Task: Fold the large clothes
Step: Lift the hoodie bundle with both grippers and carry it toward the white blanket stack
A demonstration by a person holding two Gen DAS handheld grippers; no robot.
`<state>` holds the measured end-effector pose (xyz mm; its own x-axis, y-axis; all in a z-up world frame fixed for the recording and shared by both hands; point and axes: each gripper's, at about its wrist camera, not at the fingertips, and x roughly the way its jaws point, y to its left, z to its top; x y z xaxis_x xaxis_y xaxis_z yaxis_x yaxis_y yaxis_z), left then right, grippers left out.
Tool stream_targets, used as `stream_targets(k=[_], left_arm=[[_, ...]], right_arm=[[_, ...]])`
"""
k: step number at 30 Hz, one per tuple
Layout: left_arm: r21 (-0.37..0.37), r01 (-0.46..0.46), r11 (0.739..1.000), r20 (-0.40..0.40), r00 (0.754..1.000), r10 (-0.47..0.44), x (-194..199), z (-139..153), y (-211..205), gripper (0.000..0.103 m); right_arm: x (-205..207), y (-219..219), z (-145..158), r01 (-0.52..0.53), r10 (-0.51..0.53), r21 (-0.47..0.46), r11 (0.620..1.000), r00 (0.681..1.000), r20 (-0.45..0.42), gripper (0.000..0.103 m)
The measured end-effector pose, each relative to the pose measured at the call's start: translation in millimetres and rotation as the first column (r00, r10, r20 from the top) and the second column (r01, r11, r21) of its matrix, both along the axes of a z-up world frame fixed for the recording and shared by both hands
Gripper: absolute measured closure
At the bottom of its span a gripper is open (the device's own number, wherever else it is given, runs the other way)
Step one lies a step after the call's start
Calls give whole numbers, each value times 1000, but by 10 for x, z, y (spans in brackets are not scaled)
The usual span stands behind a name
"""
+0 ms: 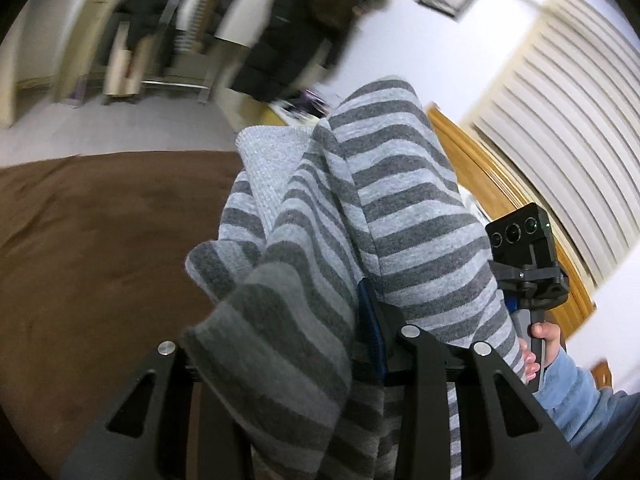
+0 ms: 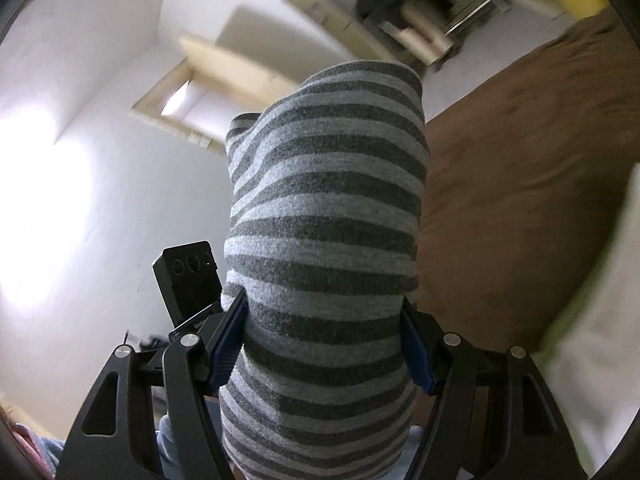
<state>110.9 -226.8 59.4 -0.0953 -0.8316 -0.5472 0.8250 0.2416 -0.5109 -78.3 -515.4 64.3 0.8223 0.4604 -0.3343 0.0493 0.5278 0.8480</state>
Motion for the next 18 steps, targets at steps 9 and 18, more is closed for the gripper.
stream_targets(k=[9,18], left_arm=[[24,274,961,-25,961,-274,-734,-106,-1380,70],[133,383,914,-122,922,-368,-1229,-750,-2365,74]], right_arm=[[-1313,-718,-226,271,-271,-7,963,961,-54,35],[-1906,-1113,-1004,442,-430,14,897,878,-209,35]])
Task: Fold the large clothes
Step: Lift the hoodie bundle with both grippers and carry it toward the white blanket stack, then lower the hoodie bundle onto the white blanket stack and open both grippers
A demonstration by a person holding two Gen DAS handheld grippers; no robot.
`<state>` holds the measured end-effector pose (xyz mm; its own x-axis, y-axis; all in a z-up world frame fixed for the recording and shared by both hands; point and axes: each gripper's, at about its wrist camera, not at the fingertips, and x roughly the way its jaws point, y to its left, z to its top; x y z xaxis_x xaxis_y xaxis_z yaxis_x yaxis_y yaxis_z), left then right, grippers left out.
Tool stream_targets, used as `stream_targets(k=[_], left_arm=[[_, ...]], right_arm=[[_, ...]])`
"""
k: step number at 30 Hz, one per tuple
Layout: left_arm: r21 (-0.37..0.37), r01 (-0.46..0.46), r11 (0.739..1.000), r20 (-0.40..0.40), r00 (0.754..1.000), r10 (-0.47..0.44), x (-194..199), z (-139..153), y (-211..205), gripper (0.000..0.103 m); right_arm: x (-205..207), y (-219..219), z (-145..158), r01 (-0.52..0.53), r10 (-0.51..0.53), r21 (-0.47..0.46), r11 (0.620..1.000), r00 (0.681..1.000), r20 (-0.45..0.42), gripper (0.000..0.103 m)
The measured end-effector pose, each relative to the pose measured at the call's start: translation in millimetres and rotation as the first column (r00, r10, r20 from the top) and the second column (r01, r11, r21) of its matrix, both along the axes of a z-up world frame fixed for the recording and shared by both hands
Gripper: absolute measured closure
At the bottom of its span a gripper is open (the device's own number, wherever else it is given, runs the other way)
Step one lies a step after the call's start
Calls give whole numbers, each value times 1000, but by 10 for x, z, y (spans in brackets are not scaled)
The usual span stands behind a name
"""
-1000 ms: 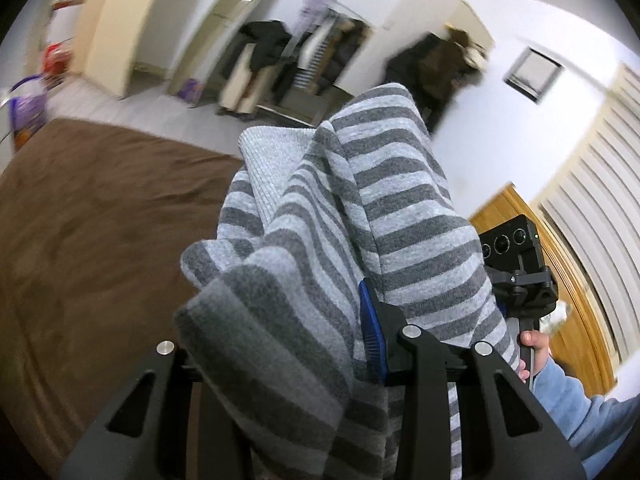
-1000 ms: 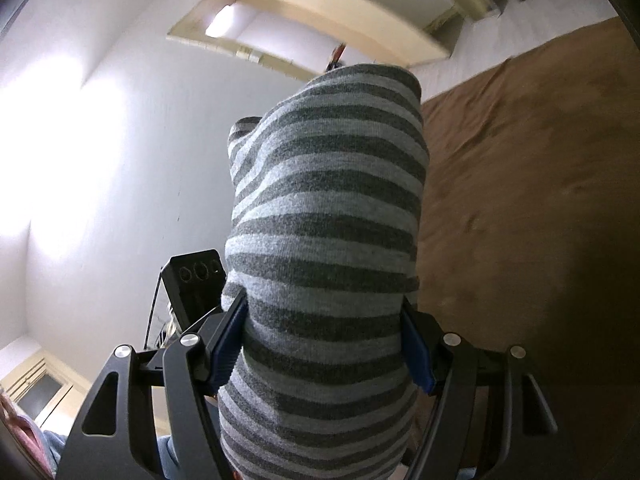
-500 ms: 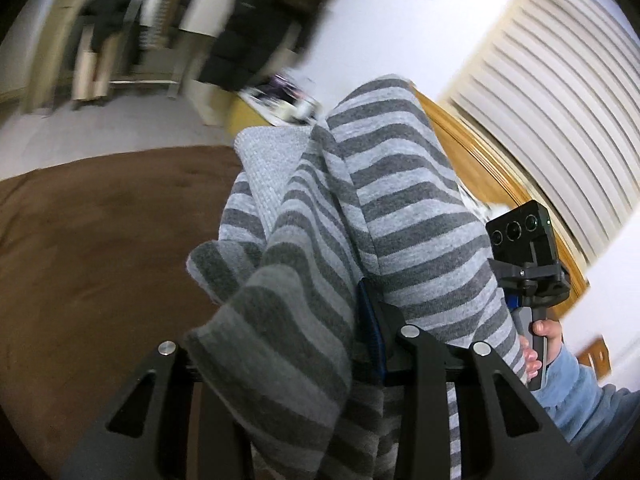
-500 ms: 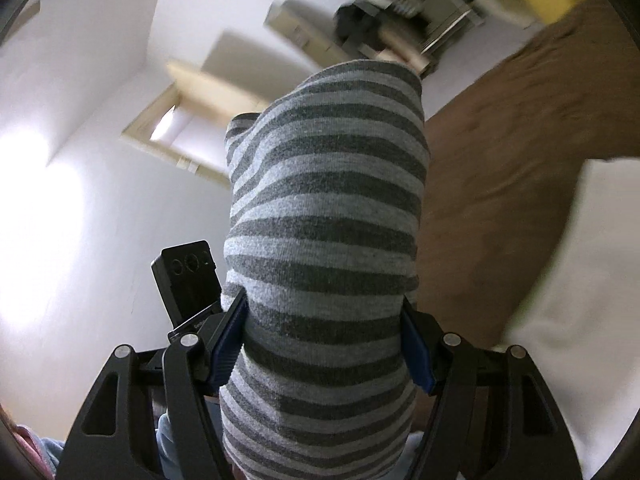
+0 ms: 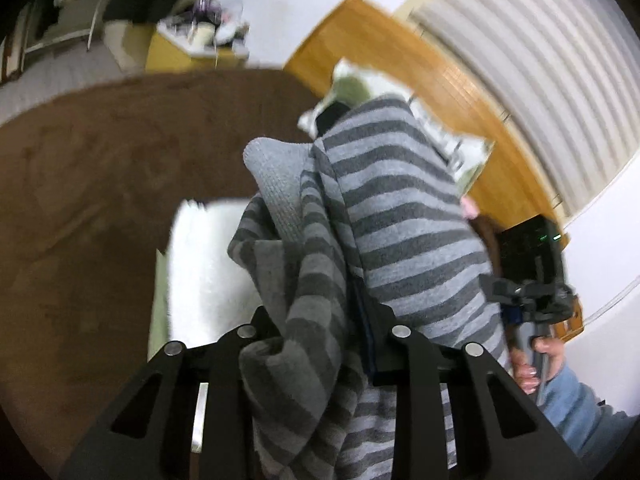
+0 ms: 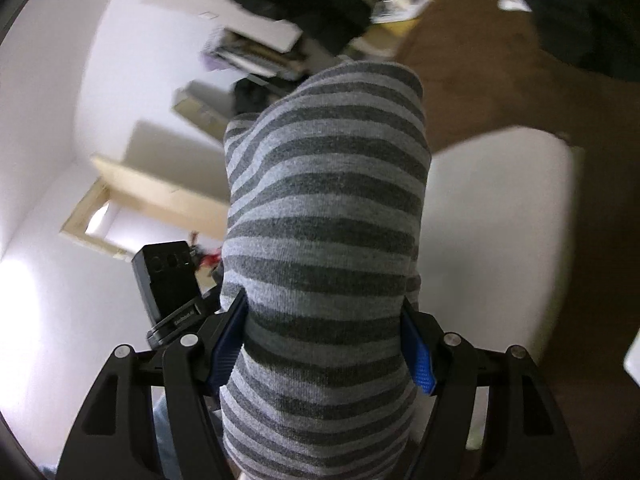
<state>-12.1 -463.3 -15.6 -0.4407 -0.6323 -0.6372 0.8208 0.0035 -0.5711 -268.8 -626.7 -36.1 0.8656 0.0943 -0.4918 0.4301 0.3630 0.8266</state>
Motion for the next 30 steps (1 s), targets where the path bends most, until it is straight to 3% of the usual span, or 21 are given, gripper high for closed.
stream_targets(k=[2,5,13,15,17,18,21,24,28,30], left_arm=[[51,16,999,32,999,-18,-104,-238,-165,75],[68,-13,998,2,1000,13,-93,-398,-245,75],[79,-36,996,-52,998,40,49,-509,-308,72],[72,-36,997,-45,998,39,66,-489,-302,70],[64,-31,997,-23,999,33,91,-470,-274,69],[64,-32,997,-9,999,33,106,-483,-278,68],[60,-48,997,20,999,46,183,-426,-208,67],[26,-51,998,60,997,50,211,-303,-124,53],[-19,-66,998,142,988,68,159,-59,-5,44],[-55,-70,996,164,983,78,73,74,44,41]], right_arm=[[-37,-91,-234,28,-27,40,999,1000,-12,35],[-54,-181,-401,62,-64,67,996,998,29,35],[-82,-201,-374,69,-71,62,996,997,31,28],[-128,-138,-238,90,-90,36,995,996,2,20],[-136,-127,-148,127,-129,-35,991,990,-50,6],[-157,-110,-85,133,-138,-74,988,988,-68,5],[-212,-61,88,149,-165,-159,976,982,-95,5],[-164,55,265,119,-159,-264,957,978,-133,5],[-5,366,583,80,-183,-470,879,967,-179,5],[64,475,626,52,-172,-501,864,965,-196,5]])
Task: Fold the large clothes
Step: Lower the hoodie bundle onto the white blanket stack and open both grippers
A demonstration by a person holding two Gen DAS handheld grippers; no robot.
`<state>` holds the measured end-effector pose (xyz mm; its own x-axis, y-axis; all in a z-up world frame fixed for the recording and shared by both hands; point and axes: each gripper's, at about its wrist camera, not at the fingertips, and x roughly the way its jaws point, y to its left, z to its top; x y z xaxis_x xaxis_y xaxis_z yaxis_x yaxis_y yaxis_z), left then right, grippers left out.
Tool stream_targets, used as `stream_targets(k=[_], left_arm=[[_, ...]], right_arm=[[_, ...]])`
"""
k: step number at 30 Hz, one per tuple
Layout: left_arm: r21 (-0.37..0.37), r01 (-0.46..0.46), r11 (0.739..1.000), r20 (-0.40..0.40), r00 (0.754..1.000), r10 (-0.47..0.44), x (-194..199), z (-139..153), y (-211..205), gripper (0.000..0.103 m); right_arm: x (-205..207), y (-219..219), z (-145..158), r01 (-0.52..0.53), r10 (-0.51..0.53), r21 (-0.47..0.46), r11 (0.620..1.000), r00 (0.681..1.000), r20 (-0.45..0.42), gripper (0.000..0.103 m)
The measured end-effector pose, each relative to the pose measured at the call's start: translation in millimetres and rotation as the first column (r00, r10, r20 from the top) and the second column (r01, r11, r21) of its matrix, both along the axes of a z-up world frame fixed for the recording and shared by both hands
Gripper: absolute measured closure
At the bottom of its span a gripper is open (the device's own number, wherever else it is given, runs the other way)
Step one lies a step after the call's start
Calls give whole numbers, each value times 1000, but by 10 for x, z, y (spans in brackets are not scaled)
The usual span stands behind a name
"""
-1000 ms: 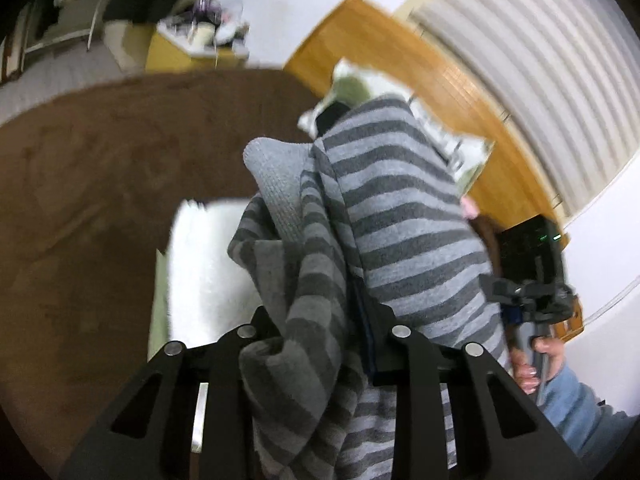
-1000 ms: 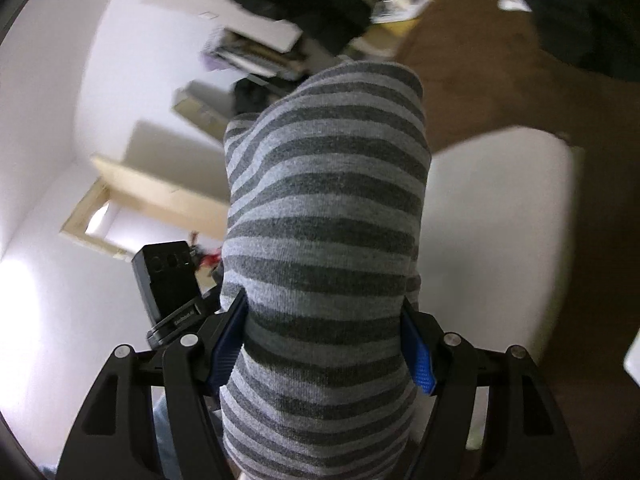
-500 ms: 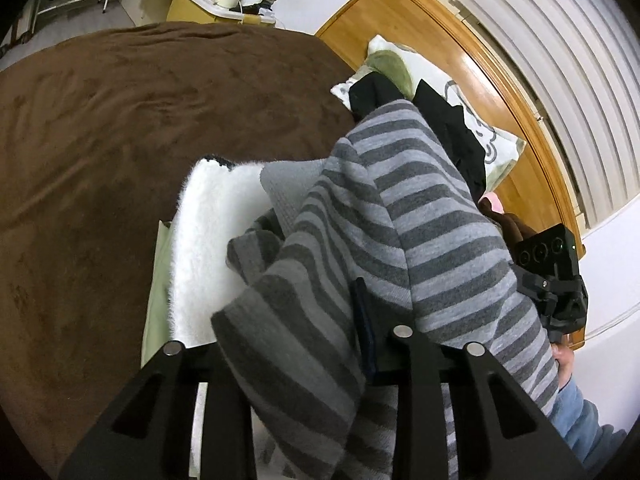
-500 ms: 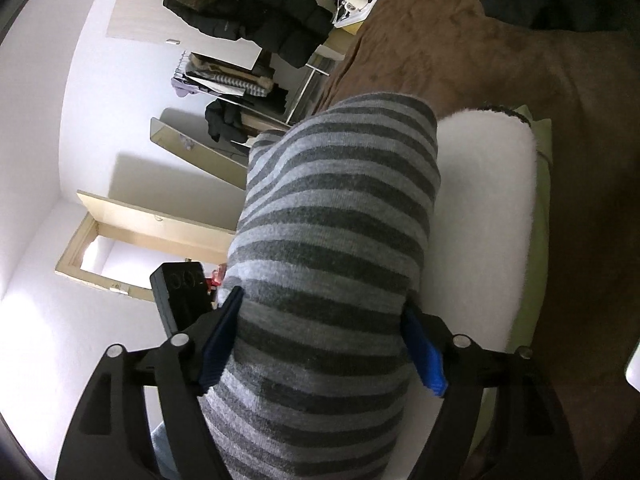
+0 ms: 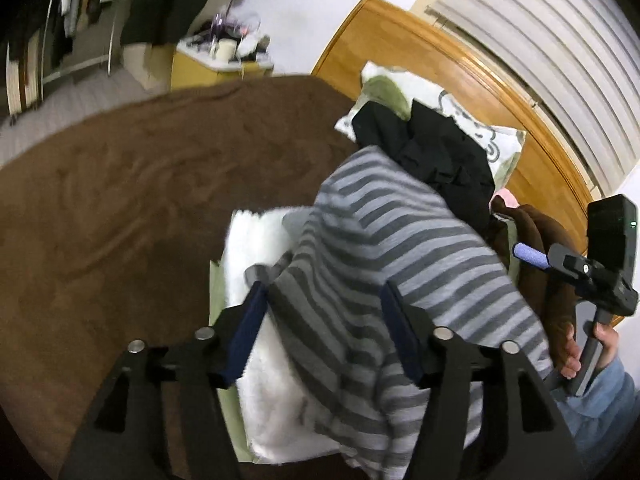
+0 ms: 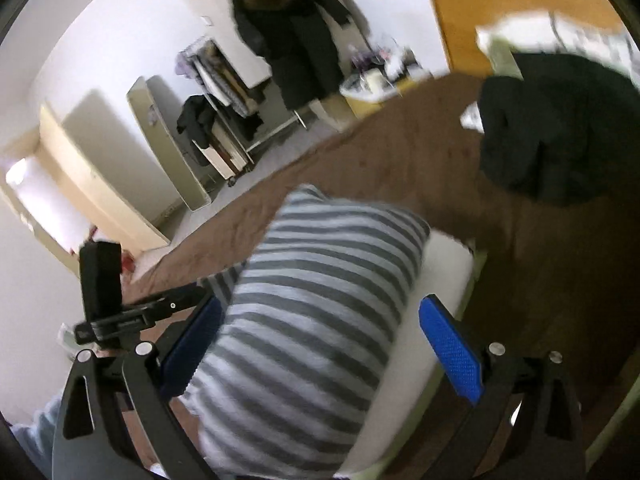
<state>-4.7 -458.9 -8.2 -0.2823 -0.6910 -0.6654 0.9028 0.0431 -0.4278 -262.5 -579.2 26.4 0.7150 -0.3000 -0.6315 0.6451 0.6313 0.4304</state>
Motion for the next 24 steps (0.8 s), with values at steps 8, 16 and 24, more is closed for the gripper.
stream_targets(k=[8,16,24], left_arm=[[-102,8,995,71,998,-1,-461,345,111,32],[-26,20,999,-20,1000,-21,-569,-126,45,23],[14,-13,1000,-62,998,14,-469,-482,89,22]], right_arm=[[289,307,-10,-81,71,-94,992,993,-99,5],[300,403,-328,-81,57,-105,991,975,-214,5],[326,397,-475,-85,52,-122,989,967,-247,5]])
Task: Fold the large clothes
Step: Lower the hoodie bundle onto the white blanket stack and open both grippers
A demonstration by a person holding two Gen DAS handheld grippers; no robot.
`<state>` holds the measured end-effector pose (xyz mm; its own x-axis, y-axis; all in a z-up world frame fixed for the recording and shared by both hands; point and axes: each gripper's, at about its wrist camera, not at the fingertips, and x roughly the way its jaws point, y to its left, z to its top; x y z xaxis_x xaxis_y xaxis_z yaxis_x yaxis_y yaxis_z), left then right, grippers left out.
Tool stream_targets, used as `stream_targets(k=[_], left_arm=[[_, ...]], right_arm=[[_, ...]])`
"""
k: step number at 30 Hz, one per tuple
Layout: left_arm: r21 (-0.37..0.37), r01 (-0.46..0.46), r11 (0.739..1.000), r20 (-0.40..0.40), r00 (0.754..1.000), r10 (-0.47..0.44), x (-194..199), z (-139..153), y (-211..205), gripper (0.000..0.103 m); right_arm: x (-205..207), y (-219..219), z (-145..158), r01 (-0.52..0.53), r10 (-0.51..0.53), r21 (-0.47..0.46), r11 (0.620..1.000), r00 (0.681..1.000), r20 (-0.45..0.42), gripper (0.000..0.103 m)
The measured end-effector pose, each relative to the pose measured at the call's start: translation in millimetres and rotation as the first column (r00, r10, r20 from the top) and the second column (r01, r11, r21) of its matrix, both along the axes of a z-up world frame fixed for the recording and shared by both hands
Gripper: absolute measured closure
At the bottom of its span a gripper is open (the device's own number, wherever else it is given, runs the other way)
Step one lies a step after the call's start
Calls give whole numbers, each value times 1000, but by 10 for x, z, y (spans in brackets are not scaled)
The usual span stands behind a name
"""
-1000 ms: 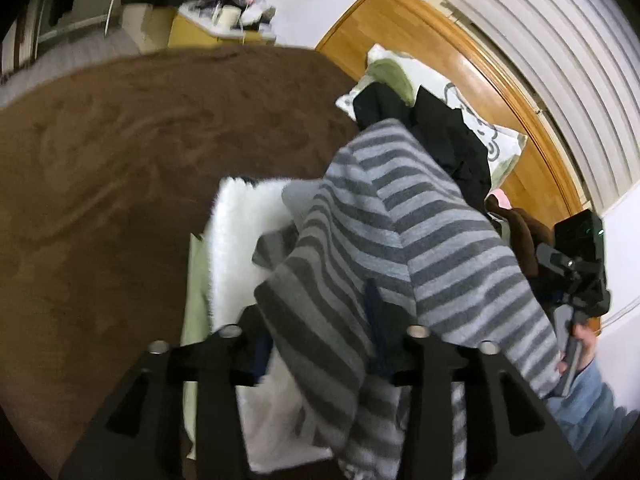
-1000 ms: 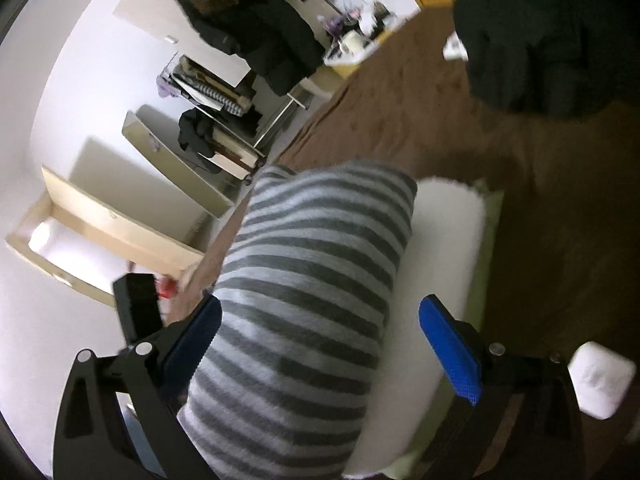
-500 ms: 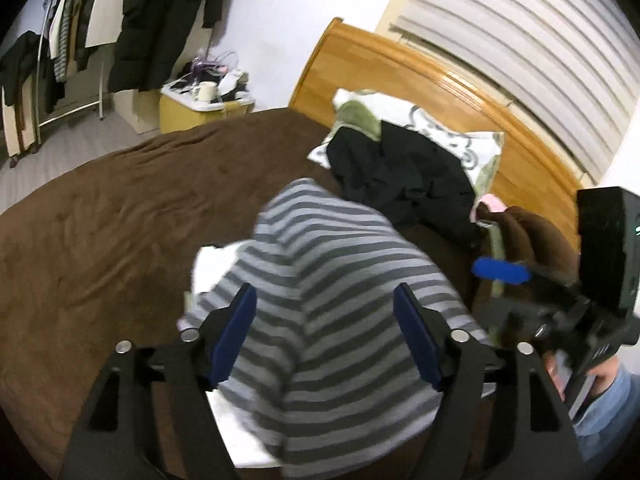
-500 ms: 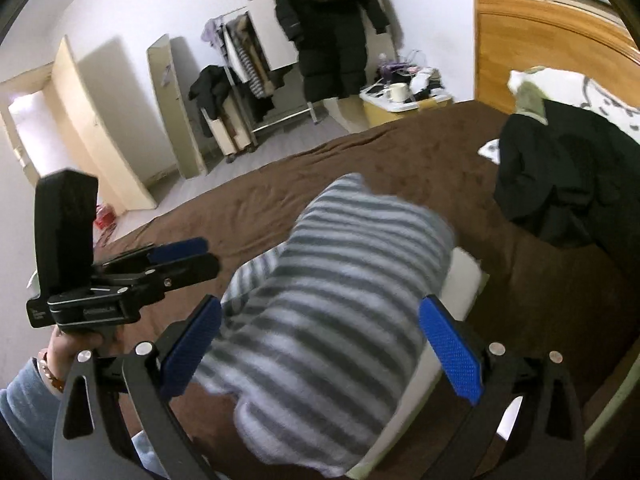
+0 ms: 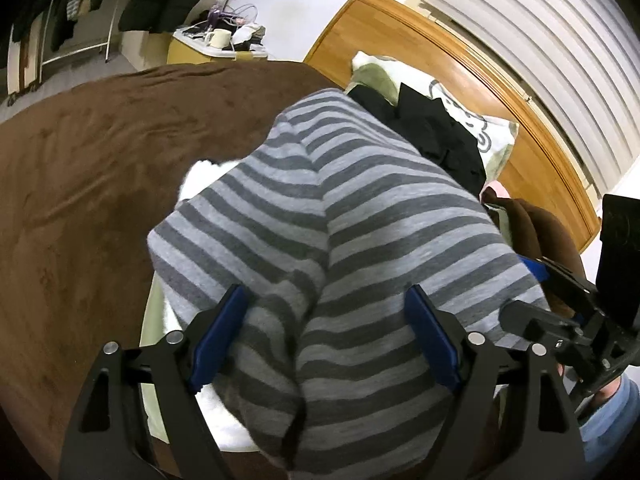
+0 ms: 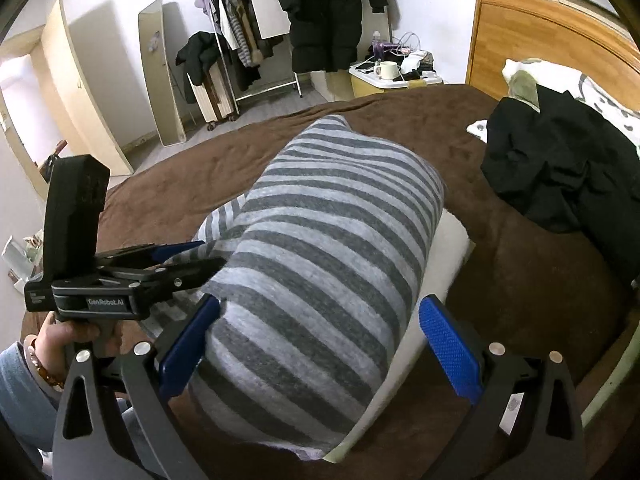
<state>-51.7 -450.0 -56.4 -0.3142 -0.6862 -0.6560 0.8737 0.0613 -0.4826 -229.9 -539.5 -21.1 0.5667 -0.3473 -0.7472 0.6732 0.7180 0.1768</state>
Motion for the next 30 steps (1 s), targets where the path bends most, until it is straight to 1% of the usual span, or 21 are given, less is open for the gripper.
stream_targets(k=[5,6,8,9,10,13,15,18,20,22,26,28,30], left_arm=[[-16,-4,1000,15,1000,4,11,-19,36,22],[-21,-4,1000,31,1000,5,-3,-10,45,21],[-17,-12,1000,74,997,14,-34,34,60,14],[-15,-17,1000,81,997,18,-29,61,61,8],[-16,-19,1000,87,996,20,-21,87,69,7],[-23,-32,999,101,994,34,16,205,128,7],[-22,-43,999,93,995,45,63,284,188,7],[-32,-73,997,99,992,75,105,462,322,7],[-44,-81,996,140,986,87,94,594,429,7],[-41,-90,995,200,975,96,68,745,559,6],[-33,-92,995,319,943,98,-32,966,852,6],[-35,-98,995,355,929,104,-84,1045,992,6],[-37,-104,994,369,923,110,-136,1091,1144,6]], right_arm=[[28,20,12,6,-6,-20,1000,1000,-1,5],[29,16,30,10,-10,-19,1000,1000,0,5],[24,32,75,19,-19,-24,1000,1000,2,5],[23,51,98,25,-25,-28,999,1000,1,5],[20,65,121,29,-29,-32,999,1000,1,5],[18,98,174,33,-33,-28,999,999,0,5],[23,134,232,30,-31,-33,999,999,-10,5],[20,240,352,29,-31,-66,997,999,-27,5],[-2,336,474,29,-31,-79,996,999,-24,5],[-21,413,564,33,-36,-88,996,999,-27,5],[-80,732,731,30,-39,-121,992,997,-66,5],[-144,913,775,32,-42,-128,991,997,-70,5],[-205,1074,795,35,-45,-140,990,996,-73,5]])
